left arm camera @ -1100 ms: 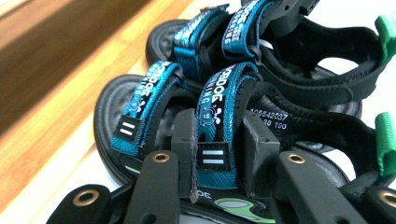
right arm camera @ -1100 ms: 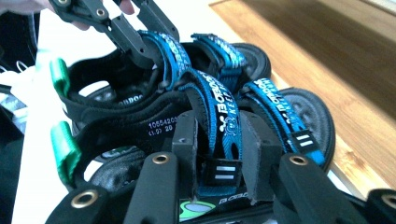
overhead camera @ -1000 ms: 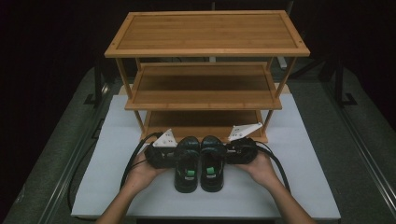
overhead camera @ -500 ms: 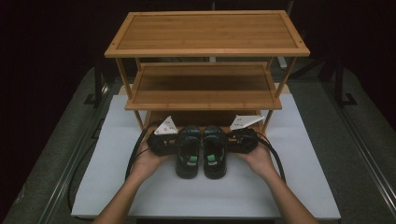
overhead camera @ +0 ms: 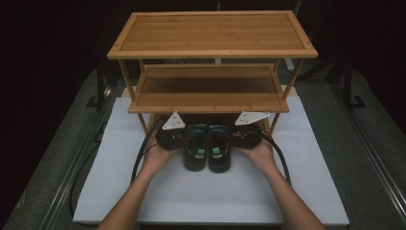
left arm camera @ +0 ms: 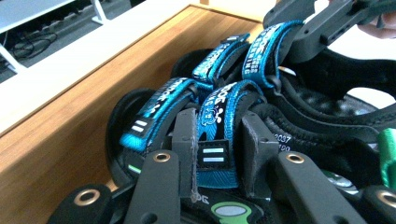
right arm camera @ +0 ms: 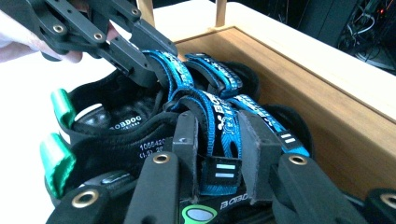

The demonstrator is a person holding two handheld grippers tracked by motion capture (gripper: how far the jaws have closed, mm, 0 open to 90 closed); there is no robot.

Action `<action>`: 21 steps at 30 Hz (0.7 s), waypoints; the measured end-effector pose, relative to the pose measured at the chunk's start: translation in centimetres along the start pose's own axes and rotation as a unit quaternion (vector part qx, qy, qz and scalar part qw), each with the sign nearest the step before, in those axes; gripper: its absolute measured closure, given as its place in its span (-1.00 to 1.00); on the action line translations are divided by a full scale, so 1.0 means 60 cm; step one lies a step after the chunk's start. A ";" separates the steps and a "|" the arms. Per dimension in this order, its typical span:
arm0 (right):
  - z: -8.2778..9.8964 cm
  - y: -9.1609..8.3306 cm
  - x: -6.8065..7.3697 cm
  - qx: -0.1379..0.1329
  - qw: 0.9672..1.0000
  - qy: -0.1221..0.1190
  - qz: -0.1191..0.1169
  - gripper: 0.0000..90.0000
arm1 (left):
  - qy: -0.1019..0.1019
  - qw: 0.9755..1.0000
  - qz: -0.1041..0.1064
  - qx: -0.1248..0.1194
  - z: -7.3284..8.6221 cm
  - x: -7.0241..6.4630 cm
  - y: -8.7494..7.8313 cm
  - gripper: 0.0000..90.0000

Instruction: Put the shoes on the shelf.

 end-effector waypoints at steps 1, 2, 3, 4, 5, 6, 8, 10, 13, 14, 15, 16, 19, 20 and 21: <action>0.000 0.000 0.000 -0.002 1.000 -0.002 0.001 0.54 | 0.002 1.000 -0.004 -0.004 -0.001 0.001 0.000 0.56; -0.001 0.000 0.000 -0.006 1.000 -0.007 0.005 0.54 | 0.006 1.000 -0.006 -0.003 -0.003 0.001 -0.001 0.56; -0.003 0.000 0.001 -0.008 1.000 -0.008 0.007 0.54 | 0.006 1.000 -0.006 -0.004 -0.003 0.002 0.000 0.56; -0.005 0.000 0.000 -0.008 1.000 -0.011 0.009 0.54 | 0.006 1.000 -0.007 -0.006 -0.003 0.003 0.000 0.56; -0.008 0.000 0.000 -0.011 1.000 -0.011 0.011 0.54 | 0.005 1.000 -0.010 -0.007 -0.003 0.003 0.001 0.56; -0.009 0.001 -0.001 -0.013 1.000 -0.013 0.013 0.54 | 0.003 1.000 -0.010 -0.005 -0.002 0.004 0.002 0.56; -0.007 0.004 -0.001 -0.010 1.000 -0.017 0.017 0.54 | 0.001 1.000 -0.010 -0.006 0.001 0.006 0.004 0.56; -0.003 0.007 -0.003 -0.008 1.000 -0.013 0.017 0.53 | 0.002 1.000 -0.010 -0.005 0.000 0.006 0.004 0.55; 0.002 0.009 -0.006 -0.005 1.000 -0.008 0.018 0.51 | 0.001 1.000 -0.007 -0.001 0.002 0.005 0.005 0.52; 0.003 0.009 -0.006 -0.004 1.000 -0.007 0.020 0.50 | 0.000 1.000 -0.006 -0.001 0.002 0.004 0.005 0.49; 0.003 0.009 -0.006 -0.003 1.000 -0.007 0.021 0.47 | -0.004 1.000 -0.004 -0.005 0.002 0.004 0.004 0.43; 0.003 0.009 -0.005 -0.002 1.000 -0.006 0.020 0.43 | -0.005 1.000 -0.005 -0.005 0.002 0.005 0.003 0.38; 0.001 0.008 -0.003 0.001 1.000 -0.008 0.022 0.31 | -0.010 1.000 -0.006 -0.003 0.001 0.004 -0.001 0.25; 0.001 0.008 -0.001 0.004 1.000 -0.010 0.022 0.28 | -0.011 1.000 -0.003 -0.002 0.001 0.004 -0.002 0.22; 0.001 0.008 0.000 0.006 1.000 -0.010 0.021 0.27 | -0.011 1.000 -0.003 -0.001 0.000 0.003 -0.004 0.17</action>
Point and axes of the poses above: each handheld gripper's, and its own axes: y roughly forward along the jaws, z roughly out of its underside, x roughly to its left, the point moved 2 cm from there along y, roughly forward along the jaws, and after that the axes turned 2 degrees about z, right-handed, at the moved point
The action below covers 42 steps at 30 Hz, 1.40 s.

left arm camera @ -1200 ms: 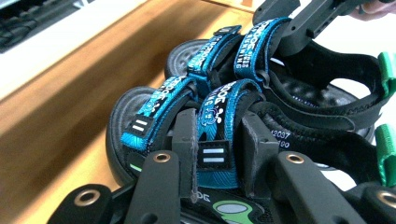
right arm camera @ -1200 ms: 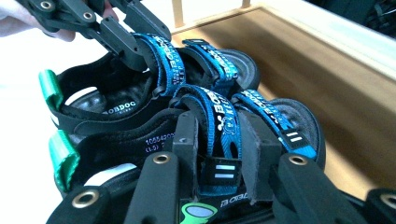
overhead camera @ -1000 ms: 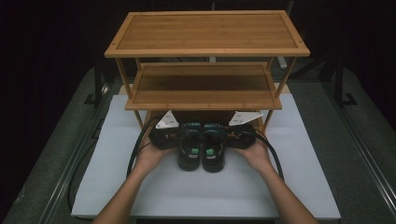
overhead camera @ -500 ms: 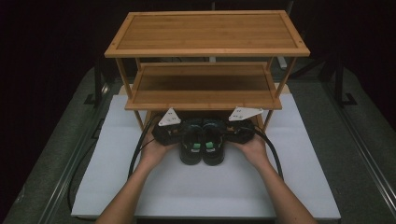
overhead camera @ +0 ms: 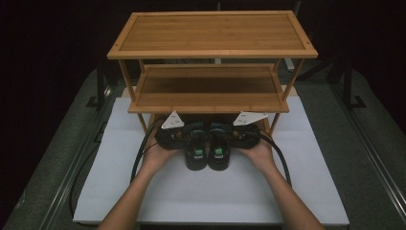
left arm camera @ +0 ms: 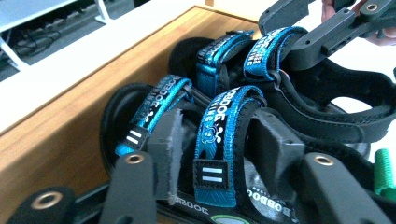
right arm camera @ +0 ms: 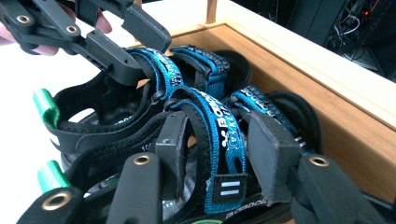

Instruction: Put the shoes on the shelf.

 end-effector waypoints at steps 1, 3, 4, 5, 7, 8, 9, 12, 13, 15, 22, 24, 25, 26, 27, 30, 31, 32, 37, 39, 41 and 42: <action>0.000 -0.001 0.001 0.001 1.000 0.001 0.001 0.23 | -0.001 1.000 0.003 -0.002 -0.001 -0.002 -0.003 0.13; -0.001 -0.006 0.002 -0.002 1.000 0.005 0.002 0.18 | -0.005 1.000 0.006 -0.011 -0.006 -0.005 -0.011 0.04; -0.002 -0.010 0.001 -0.006 1.000 0.011 -0.003 0.15 | -0.005 1.000 0.006 -0.014 -0.008 -0.007 -0.016 0.00; -0.003 -0.015 0.001 -0.009 1.000 0.016 -0.006 0.13 | -0.005 1.000 0.007 -0.016 -0.010 -0.008 -0.021 -0.04; -0.005 -0.024 0.005 -0.009 1.000 0.015 -0.007 0.10 | -0.012 1.000 0.011 -0.019 -0.013 -0.012 -0.033 -0.10; -0.005 -0.029 0.007 -0.009 1.000 0.015 -0.008 0.08 | -0.013 1.000 0.013 -0.017 -0.013 -0.013 -0.038 -0.13; -0.005 -0.033 0.008 -0.009 1.000 0.016 -0.008 0.06 | -0.015 1.000 0.014 -0.018 -0.013 -0.015 -0.043 -0.15; 0.000 -0.049 0.017 -0.002 1.000 0.027 -0.003 -0.02 | -0.022 0.999 0.012 -0.029 -0.006 -0.020 -0.063 -0.16; 0.004 -0.057 0.020 -0.001 0.999 0.032 -0.004 -0.03 | -0.022 0.999 0.011 -0.029 -0.004 -0.022 -0.068 -0.16; 0.010 -0.068 0.027 0.004 0.999 0.041 -0.001 -0.03 | -0.020 0.999 0.009 -0.025 0.003 -0.027 -0.078 -0.17; 0.037 -0.093 0.043 0.028 0.999 0.043 0.005 -0.09 | -0.021 1.000 0.008 -0.008 0.039 -0.053 -0.094 -0.22; 0.048 -0.097 0.047 0.031 0.998 0.047 0.010 -0.09 | -0.022 1.000 0.005 0.000 0.051 -0.057 -0.092 -0.24; 0.051 -0.097 0.048 0.033 0.998 0.050 0.011 -0.10 | -0.026 1.000 0.004 0.004 0.059 -0.058 -0.090 -0.25; 0.056 -0.097 0.050 0.037 0.998 0.052 0.013 -0.12 | -0.030 0.999 0.004 0.011 0.068 -0.060 -0.086 -0.27; 0.060 -0.094 0.051 0.046 0.997 0.054 0.013 -0.14 | -0.031 0.999 0.002 0.016 0.072 -0.061 -0.083 -0.28; 0.071 -0.086 0.058 0.055 0.997 0.052 0.016 -0.18 | -0.034 0.999 -0.003 0.034 0.090 -0.066 -0.072 -0.35; 0.077 -0.082 0.061 0.061 0.997 0.054 0.016 -0.18 | -0.035 0.999 -0.004 0.038 0.094 -0.067 -0.068 -0.37; 0.081 -0.078 0.062 0.067 0.996 0.053 0.015 -0.20 | -0.036 0.998 -0.003 0.043 0.097 -0.069 -0.065 -0.38; 0.095 -0.062 0.071 0.083 0.995 0.050 0.018 -0.23 | -0.031 0.997 -0.003 0.064 0.104 -0.077 -0.042 -0.43; 0.101 -0.055 0.074 0.092 0.994 0.047 0.020 -0.24 | -0.027 0.997 -0.006 0.067 0.105 -0.079 -0.036 -0.45; 0.104 -0.048 0.076 0.100 0.994 0.050 0.018 -0.25 | -0.023 0.997 -0.008 0.076 0.107 -0.079 -0.028 -0.46; 0.106 -0.046 0.076 0.101 0.993 0.050 0.019 -0.26 | -0.022 0.996 -0.009 0.082 0.108 -0.081 -0.024 -0.46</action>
Point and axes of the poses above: each handheld gripper's, and its own axes: y roughly forward along the jaws, z roughly out of its underside, x roughly to its left, the point moved 2 cm from there along y, roughly forward along the jaws, and after that the axes turned 2 degrees about z, right-handed, at the moved point
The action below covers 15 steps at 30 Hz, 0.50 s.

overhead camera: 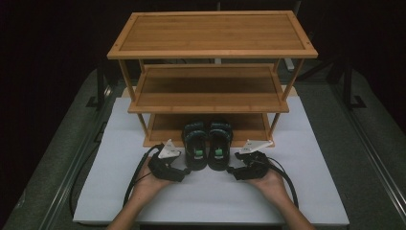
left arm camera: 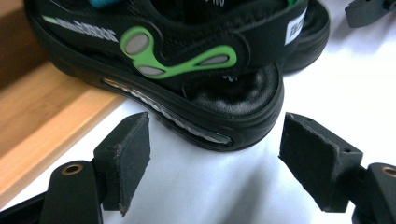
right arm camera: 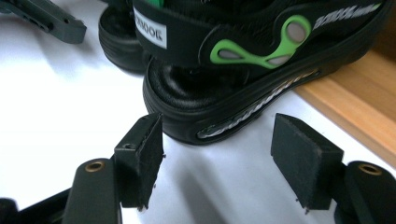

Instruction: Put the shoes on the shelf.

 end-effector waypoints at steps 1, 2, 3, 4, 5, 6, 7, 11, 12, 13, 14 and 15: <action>0.001 0.003 0.001 0.004 1.000 0.000 0.000 -0.26 | 0.004 1.000 -0.002 0.006 0.001 -0.001 0.005 -0.47; 0.002 0.007 0.004 0.006 1.000 0.001 -0.001 -0.27 | 0.005 1.000 -0.001 0.008 0.002 -0.003 0.009 -0.48; 0.002 0.009 0.006 0.009 1.000 0.000 0.000 -0.27 | 0.005 1.000 -0.002 0.012 0.003 -0.006 0.013 -0.48; 0.002 0.012 0.008 0.013 1.000 0.000 -0.002 -0.28 | 0.007 1.000 -0.003 0.014 0.003 -0.007 0.016 -0.49; 0.002 0.014 0.009 0.014 1.000 -0.001 -0.001 -0.28 | 0.009 1.000 -0.007 0.018 0.004 -0.008 0.020 -0.50; 0.003 0.017 0.011 0.016 1.000 -0.004 0.002 -0.29 | 0.010 1.000 -0.010 0.021 0.004 -0.009 0.023 -0.50; 0.003 0.020 0.012 0.019 1.000 -0.004 0.003 -0.29 | 0.008 1.000 -0.011 0.019 0.003 -0.010 0.025 -0.51; 0.003 0.030 0.017 0.025 1.000 -0.005 0.006 -0.30 | 0.008 1.000 -0.012 0.018 0.000 -0.009 0.029 -0.55; 0.003 0.031 0.018 0.025 1.000 -0.007 0.006 -0.32 | 0.007 1.000 -0.012 0.018 0.000 -0.009 0.030 -0.55; 0.001 0.034 0.020 0.026 1.000 -0.006 0.008 -0.34 | 0.006 1.000 -0.011 0.018 -0.001 -0.009 0.030 -0.55; 0.001 0.035 0.019 0.027 1.000 -0.007 0.007 -0.34 | 0.007 1.000 -0.009 0.018 -0.001 -0.008 0.030 -0.55; 0.001 0.035 0.018 0.027 1.000 -0.005 0.006 -0.34 | 0.007 1.000 -0.008 0.019 -0.001 -0.007 0.030 -0.55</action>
Point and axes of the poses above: each handheld gripper's, and its own axes: y roughly forward along the jaws, z roughly out of its underside, x roughly to its left, the point moved 2 cm from there along y, roughly forward along the jaws, and after that the axes turned 2 degrees about z, right-handed, at the moved point
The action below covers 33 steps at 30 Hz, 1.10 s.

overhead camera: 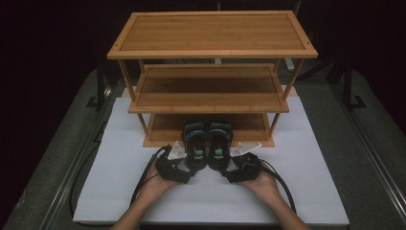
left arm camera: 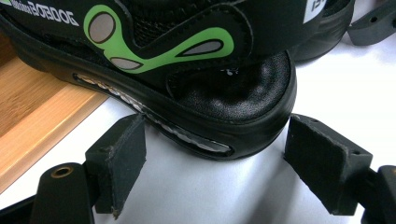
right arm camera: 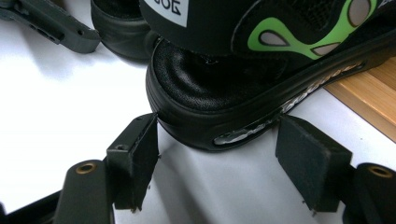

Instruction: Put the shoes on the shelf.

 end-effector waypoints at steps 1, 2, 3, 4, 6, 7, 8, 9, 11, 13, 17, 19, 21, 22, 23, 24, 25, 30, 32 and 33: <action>0.000 0.000 -0.001 -0.001 1.000 0.000 0.000 -0.34 | 0.000 1.000 0.001 0.000 0.000 0.001 0.000 -0.55; 0.000 -0.001 -0.001 -0.002 1.000 0.000 0.000 -0.33 | 0.000 1.000 0.002 0.001 -0.001 0.001 -0.001 -0.54; 0.000 -0.002 -0.002 -0.002 1.000 -0.001 -0.001 -0.33 | 0.000 1.000 0.003 0.001 -0.002 0.003 -0.001 -0.55; -0.001 -0.003 -0.003 -0.003 1.000 0.000 -0.001 -0.32 | 0.000 1.000 0.004 -0.001 -0.003 0.004 -0.002 -0.55; -0.003 -0.006 -0.004 -0.007 1.000 0.003 -0.001 -0.30 | 0.001 1.000 0.004 -0.006 -0.007 0.006 -0.006 -0.54; -0.004 -0.008 -0.006 -0.012 1.000 0.000 -0.001 -0.30 | -0.002 1.000 0.009 -0.013 -0.011 0.010 -0.009 -0.54; -0.006 -0.010 -0.009 -0.019 1.000 0.004 -0.004 -0.29 | -0.001 1.000 0.007 -0.019 -0.015 0.012 -0.012 -0.54; -0.007 -0.012 -0.010 -0.024 1.000 0.007 -0.006 -0.28 | 0.000 1.000 0.002 -0.024 -0.018 0.014 -0.015 -0.51; -0.010 -0.015 -0.011 -0.029 1.000 0.008 -0.005 -0.24 | -0.001 1.000 -0.001 -0.025 -0.023 0.021 -0.017 -0.46; -0.012 -0.017 -0.013 -0.037 0.999 0.003 0.001 -0.15 | -0.016 0.999 0.013 -0.036 -0.027 0.029 -0.020 -0.46; -0.018 -0.016 -0.026 -0.048 0.999 0.014 -0.005 -0.12 | -0.012 0.999 0.013 -0.032 -0.031 0.035 -0.017 -0.46; -0.022 -0.014 -0.029 -0.047 0.999 0.013 0.000 -0.10 | -0.012 0.999 0.013 -0.027 -0.032 0.038 -0.012 -0.46; -0.030 -0.014 -0.034 -0.057 0.998 0.021 -0.001 -0.10 | -0.011 1.000 0.010 -0.025 -0.033 0.043 -0.007 -0.47; -0.036 -0.014 -0.036 -0.058 0.998 0.020 0.003 -0.10 | -0.009 1.000 0.007 -0.022 -0.034 0.045 -0.005 -0.46; -0.040 -0.013 -0.037 -0.063 0.998 0.018 0.005 -0.10 | -0.010 1.000 0.009 -0.023 -0.035 0.048 -0.005 -0.46; -0.041 -0.011 -0.037 -0.065 0.998 0.017 0.006 -0.10 | -0.011 1.000 0.007 -0.022 -0.035 0.049 -0.005 -0.46; -0.040 -0.010 -0.037 -0.064 0.998 0.017 0.005 -0.10 | -0.009 1.000 0.006 -0.022 -0.036 0.051 -0.003 -0.46; -0.043 -0.007 -0.042 -0.071 0.997 0.012 0.009 -0.11 | -0.010 1.000 0.006 -0.022 -0.044 0.062 0.005 -0.46; -0.047 -0.002 -0.047 -0.069 0.997 0.014 0.007 -0.11 | -0.011 1.000 -0.001 -0.020 -0.047 0.065 0.008 -0.46; -0.050 0.000 -0.048 -0.069 0.997 0.012 0.010 -0.09 | -0.010 1.000 -0.002 -0.019 -0.048 0.068 0.008 -0.46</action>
Point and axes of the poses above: each handheld gripper's, and its own axes: y roughly forward along the jaws, z roughly out of its underside, x roughly to its left, the point moved 2 cm from there along y, roughly forward along the jaws, and after that the axes turned 2 degrees about z, right-handed, at the moved point
